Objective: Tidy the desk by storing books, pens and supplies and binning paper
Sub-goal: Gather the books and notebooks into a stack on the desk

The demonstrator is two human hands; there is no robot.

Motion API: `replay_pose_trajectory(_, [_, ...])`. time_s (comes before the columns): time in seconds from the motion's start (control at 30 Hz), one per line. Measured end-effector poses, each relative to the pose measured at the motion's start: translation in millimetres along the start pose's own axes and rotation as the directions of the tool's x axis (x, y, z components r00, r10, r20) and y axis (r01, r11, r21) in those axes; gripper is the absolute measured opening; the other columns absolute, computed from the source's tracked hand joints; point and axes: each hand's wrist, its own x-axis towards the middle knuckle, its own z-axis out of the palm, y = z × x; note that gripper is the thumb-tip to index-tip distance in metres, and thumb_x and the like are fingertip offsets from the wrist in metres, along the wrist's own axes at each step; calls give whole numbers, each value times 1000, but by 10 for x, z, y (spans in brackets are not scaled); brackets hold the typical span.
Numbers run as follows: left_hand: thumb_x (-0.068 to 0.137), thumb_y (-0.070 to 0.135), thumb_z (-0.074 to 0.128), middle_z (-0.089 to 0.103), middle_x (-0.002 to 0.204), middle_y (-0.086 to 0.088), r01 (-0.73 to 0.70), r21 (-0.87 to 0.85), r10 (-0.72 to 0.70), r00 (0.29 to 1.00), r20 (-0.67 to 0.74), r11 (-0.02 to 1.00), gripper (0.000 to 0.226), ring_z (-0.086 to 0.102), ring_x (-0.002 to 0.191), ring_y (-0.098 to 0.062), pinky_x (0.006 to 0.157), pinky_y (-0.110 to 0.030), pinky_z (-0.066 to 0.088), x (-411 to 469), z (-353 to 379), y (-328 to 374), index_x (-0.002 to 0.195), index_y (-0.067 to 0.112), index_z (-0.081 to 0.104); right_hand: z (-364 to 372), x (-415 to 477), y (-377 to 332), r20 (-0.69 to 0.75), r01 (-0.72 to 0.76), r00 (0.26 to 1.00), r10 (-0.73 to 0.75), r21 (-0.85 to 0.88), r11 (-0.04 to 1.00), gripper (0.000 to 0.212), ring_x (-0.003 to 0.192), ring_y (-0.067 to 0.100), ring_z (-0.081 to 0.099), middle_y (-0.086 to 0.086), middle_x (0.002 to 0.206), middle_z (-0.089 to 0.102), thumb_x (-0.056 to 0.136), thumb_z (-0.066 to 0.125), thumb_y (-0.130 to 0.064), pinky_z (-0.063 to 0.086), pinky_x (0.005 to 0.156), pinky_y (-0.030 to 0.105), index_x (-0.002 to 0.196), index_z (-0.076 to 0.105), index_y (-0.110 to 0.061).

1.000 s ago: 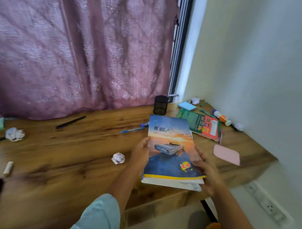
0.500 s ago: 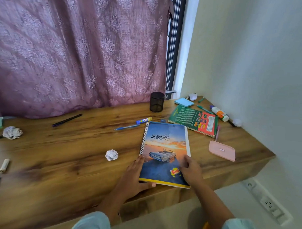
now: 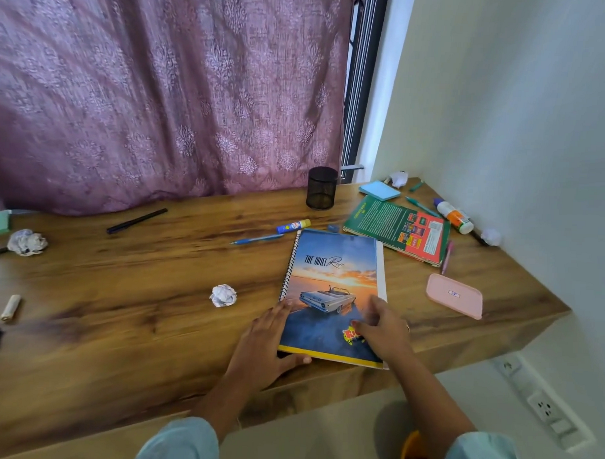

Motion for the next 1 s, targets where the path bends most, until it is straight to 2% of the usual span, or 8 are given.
replay_pose_trajectory(0.17, [55, 93, 22, 7, 158, 13, 10, -27, -10, 1000, 7, 1000, 112, 12, 145, -7, 118, -30, 15, 2, 15, -11, 149, 34, 4, -55, -5, 16, 50, -6, 999, 5, 38, 999, 73, 131, 25, 44, 5, 147, 44, 85, 70, -21, 39, 105, 37, 147, 32, -12])
replay_pose_trajectory(0.27, [46, 100, 25, 15, 157, 12, 111, -195, -112, 994, 4, 975, 124, 18, 143, -11, 117, -34, 21, 36, 30, 22, 149, 31, 14, -111, -45, 18, 107, -22, 994, 12, 96, 995, 72, 130, 23, 44, 5, 146, 43, 87, 68, -19, 41, 104, 36, 148, 30, -11])
replay_pose_trajectory(0.37, [52, 99, 24, 18, 156, 11, 151, -217, -167, 984, -56, 964, 114, 17, 144, -14, 117, -46, 14, 174, 48, 137, 145, 35, 22, -171, -26, 47, 160, -43, 987, 20, 143, 989, 65, 124, 20, 47, 6, 143, 46, 90, 64, -17, 45, 102, 33, 147, 32, -11])
replay_pose_trajectory(0.5, [79, 72, 47, 13, 158, 9, 134, -105, -148, 980, -133, 985, 84, 8, 146, -14, 115, -53, 6, 479, -18, 414, 147, 33, 19, -312, 49, 46, 269, -75, 963, 10, 233, 970, 39, 101, 12, 57, 2, 123, 54, 94, 56, -12, 51, 74, 16, 132, 45, -15])
replay_pose_trajectory(0.63, [88, 49, 56, 12, 158, 3, 108, -115, -123, 984, -128, 987, 68, 8, 145, -18, 114, -46, 11, 908, -102, 684, 146, 31, 26, -449, 278, 76, 294, -102, 955, 33, 221, 970, 53, 121, 22, 50, 3, 145, 43, 93, 59, -23, 49, 96, 37, 142, 40, -24])
replay_pose_trajectory(0.73, [87, 43, 60, 13, 157, 0, 90, -152, -104, 991, -87, 984, 62, 9, 145, -21, 115, -43, 14, 1277, -68, 848, 142, 31, 34, -655, 534, 70, 288, -125, 956, 59, 219, 968, 52, 116, 17, 49, 2, 143, 44, 94, 57, -24, 46, 90, 29, 143, 39, -23])
replay_pose_trajectory(0.9, [87, 46, 59, 17, 157, -1, 54, -134, -52, 998, 18, 989, 62, 11, 145, -21, 114, -50, 15, 1964, 142, 1090, 141, 28, 37, -1000, 1182, 142, 128, -142, 985, 116, 221, 965, 48, 118, 20, 50, 8, 136, 50, 92, 60, -19, 45, 97, 32, 137, 46, -14])
replay_pose_trajectory(1.0, [89, 52, 52, 13, 157, 1, 90, -71, -84, 993, 85, 993, 63, 6, 146, -19, 113, -56, 5, 2342, 238, 1262, 144, 29, 32, -1182, 1580, 209, 122, -189, 978, 167, 195, 962, 44, 107, 17, 51, 4, 125, 53, 91, 60, -17, 48, 78, 25, 133, 49, -11])
